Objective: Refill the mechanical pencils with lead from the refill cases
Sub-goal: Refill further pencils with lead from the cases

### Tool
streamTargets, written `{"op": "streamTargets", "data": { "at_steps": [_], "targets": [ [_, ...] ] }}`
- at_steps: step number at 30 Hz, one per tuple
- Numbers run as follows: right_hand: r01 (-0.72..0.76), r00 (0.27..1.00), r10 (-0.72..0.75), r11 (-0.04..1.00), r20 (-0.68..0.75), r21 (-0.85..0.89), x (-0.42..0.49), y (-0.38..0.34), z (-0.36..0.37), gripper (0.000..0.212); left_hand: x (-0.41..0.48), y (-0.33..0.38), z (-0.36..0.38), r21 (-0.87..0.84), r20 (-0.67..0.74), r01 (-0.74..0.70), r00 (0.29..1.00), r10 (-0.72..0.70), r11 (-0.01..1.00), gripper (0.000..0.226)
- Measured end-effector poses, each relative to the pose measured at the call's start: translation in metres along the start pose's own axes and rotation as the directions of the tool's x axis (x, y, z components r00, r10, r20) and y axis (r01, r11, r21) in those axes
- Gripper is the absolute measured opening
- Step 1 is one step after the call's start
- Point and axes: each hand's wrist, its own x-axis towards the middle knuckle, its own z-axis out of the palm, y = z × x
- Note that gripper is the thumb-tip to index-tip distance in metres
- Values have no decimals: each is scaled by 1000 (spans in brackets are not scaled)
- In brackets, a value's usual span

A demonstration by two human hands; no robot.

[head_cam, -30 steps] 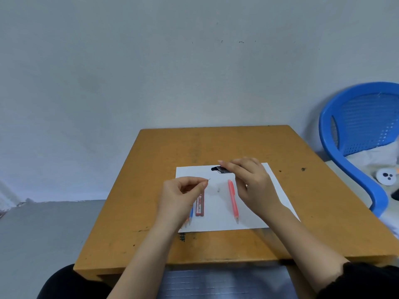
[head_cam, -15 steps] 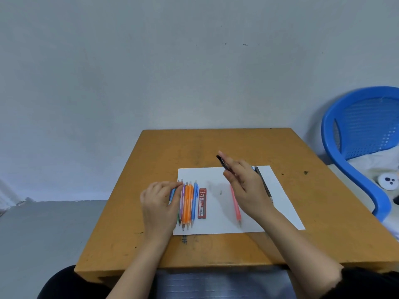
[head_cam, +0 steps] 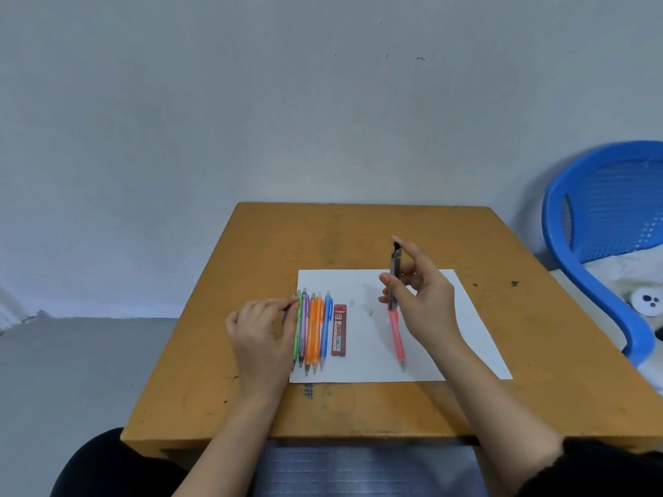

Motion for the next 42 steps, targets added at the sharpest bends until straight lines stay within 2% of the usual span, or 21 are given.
{"op": "streamTargets", "data": {
  "at_steps": [5, 9, 13, 17, 20, 24, 27, 29, 34, 39, 42],
  "targets": [
    [-30, 999, 29, 999, 37, 29, -1, 1, 6, 41, 0, 0, 0, 12, -47, -8, 999, 8, 1000, 33],
    [-30, 998, 31, 999, 59, -15, -6, 1, 6, 37, 0, 0, -1, 37, -87, 27, 996, -24, 999, 31],
    [-148, 965, 172, 981, 201, -125, -15, 0, 12, 27, 0, 0, -2, 39, -94, 46, 995, -42, 998, 31],
    [-283, 943, 284, 959, 174, -30, -24, 8, 16, 27, -1, 1, -1, 34, -91, 44, 995, -41, 998, 31],
    [-314, 935, 327, 943, 139, -111, -27, 15, 22, 30, 0, 0, 0, 41, -87, 43, 995, -39, 998, 30],
    [-240, 946, 293, 918, 135, -316, -31, 16, 28, 36, -1, -1, 0, 45, -83, 41, 996, -38, 998, 30],
    [-156, 962, 247, 850, 119, -504, -33, 18, 31, 41, -1, 0, 0, 40, -82, 40, 996, -36, 998, 30],
    [-131, 967, 230, 814, 108, -566, -34, 19, 32, 39, -1, 0, 0, 41, -81, 39, 996, -35, 998, 29],
    [-52, 967, 195, 784, 166, -619, -35, 21, 29, 34, -1, 1, -1, 44, -80, 25, 997, -22, 999, 31],
    [71, 933, 148, 817, 328, -572, -30, 13, 9, 29, 0, 1, -1, 47, -85, 12, 996, -8, 999, 30],
    [195, 884, 130, 772, 450, -605, -32, 9, -3, 34, 0, 0, 0, 31, -79, 19, 997, -16, 999, 30]
  ]
}}
